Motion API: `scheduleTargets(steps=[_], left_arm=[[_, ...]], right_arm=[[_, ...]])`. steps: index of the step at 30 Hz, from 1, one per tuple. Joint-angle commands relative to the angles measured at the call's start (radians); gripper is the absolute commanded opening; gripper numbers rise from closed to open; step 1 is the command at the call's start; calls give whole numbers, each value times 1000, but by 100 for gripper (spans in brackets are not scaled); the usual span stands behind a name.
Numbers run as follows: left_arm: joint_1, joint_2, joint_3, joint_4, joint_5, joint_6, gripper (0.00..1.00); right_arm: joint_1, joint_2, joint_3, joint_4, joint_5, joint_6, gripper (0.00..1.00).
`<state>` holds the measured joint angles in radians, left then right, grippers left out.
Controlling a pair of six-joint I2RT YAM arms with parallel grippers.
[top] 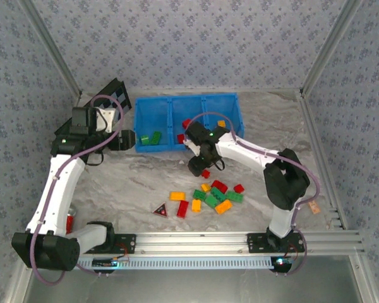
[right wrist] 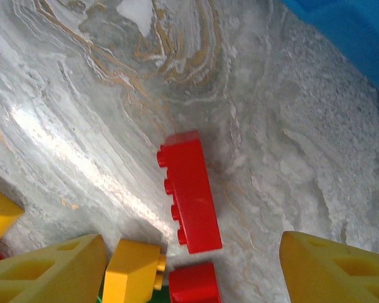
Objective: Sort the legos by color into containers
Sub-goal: Pick up the lego from the center of the table, then place the lego in the container.
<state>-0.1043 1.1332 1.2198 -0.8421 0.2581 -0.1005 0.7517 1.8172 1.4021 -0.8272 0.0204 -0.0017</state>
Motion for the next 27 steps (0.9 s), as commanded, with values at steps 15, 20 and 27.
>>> scheduleTargets(steps=[15,20,27], left_arm=[[8,-15,22,-82,11,-45,92],[8,35,21,-107,36,-54,90],[7,45,6,-100,30,-61,89]], right_arm=[[2,193,13,42,-46,-65,35],[-10,179,77,8,-56,-88,24],[-42,158,298,67,-8,-84,22]])
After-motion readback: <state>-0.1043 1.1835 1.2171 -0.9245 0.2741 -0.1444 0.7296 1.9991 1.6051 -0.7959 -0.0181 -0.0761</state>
